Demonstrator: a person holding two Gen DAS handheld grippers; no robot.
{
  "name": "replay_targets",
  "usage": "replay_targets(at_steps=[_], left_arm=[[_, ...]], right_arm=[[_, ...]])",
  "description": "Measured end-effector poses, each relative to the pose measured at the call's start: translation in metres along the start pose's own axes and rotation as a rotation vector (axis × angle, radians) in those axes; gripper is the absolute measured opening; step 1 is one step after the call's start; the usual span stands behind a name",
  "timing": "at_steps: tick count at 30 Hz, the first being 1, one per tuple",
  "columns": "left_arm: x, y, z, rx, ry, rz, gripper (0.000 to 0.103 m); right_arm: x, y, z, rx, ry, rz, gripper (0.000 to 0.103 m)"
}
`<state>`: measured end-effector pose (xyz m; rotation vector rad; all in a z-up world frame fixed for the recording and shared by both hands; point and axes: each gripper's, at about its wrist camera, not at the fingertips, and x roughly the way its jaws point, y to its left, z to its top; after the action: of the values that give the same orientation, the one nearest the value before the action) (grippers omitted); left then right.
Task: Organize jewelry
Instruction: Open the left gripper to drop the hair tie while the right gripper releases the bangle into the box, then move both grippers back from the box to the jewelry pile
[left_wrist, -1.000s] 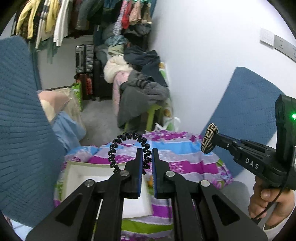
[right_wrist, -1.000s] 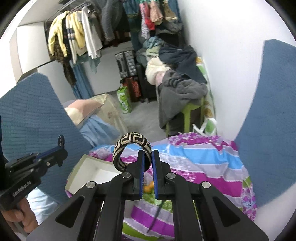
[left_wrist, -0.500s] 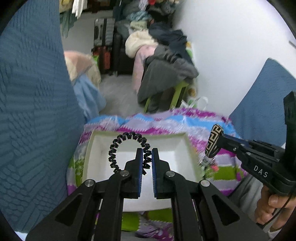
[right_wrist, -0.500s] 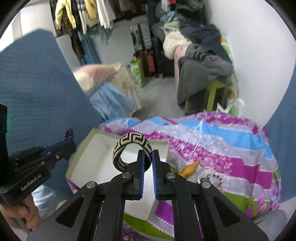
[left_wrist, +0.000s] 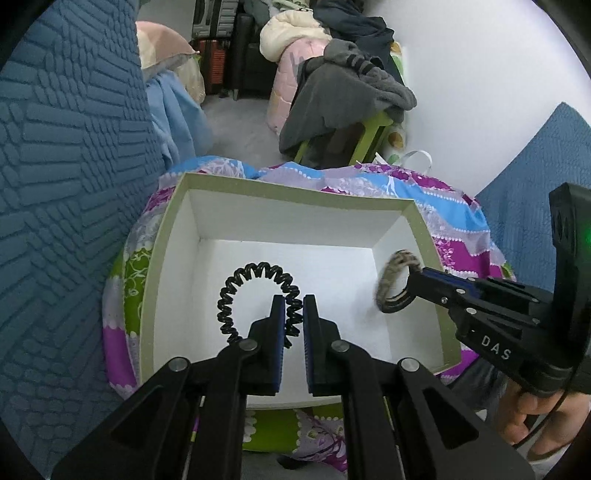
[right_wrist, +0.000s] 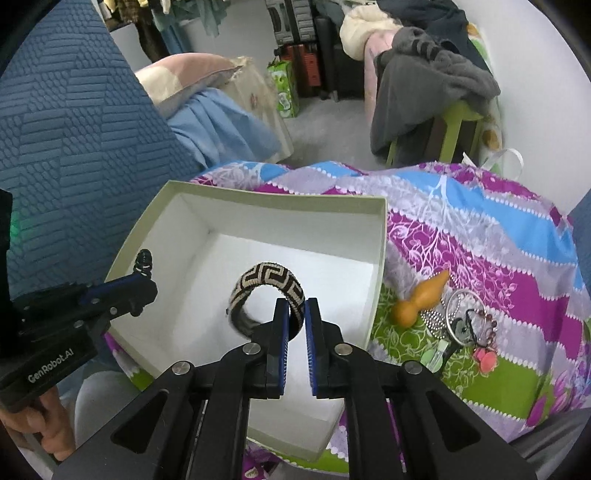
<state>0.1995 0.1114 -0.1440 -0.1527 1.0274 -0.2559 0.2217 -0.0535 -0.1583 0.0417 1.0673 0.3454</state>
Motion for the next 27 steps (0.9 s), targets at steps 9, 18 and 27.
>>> replay_targets(at_steps=[9, 18, 27], left_arm=[[-0.040, -0.007, 0.010, -0.022, -0.094, 0.012, 0.062], [-0.110, -0.051, 0.021, 0.014, -0.239, 0.002, 0.062], [-0.149, -0.099, 0.019, 0.027, -0.332, -0.018, 0.062]], right_arm=[[-0.047, 0.005, 0.012, -0.054, -0.085, 0.046, 0.034], [-0.143, 0.000, 0.020, -0.105, -0.285, 0.049, 0.059], [-0.209, -0.025, 0.004, -0.125, -0.411, 0.012, 0.065]])
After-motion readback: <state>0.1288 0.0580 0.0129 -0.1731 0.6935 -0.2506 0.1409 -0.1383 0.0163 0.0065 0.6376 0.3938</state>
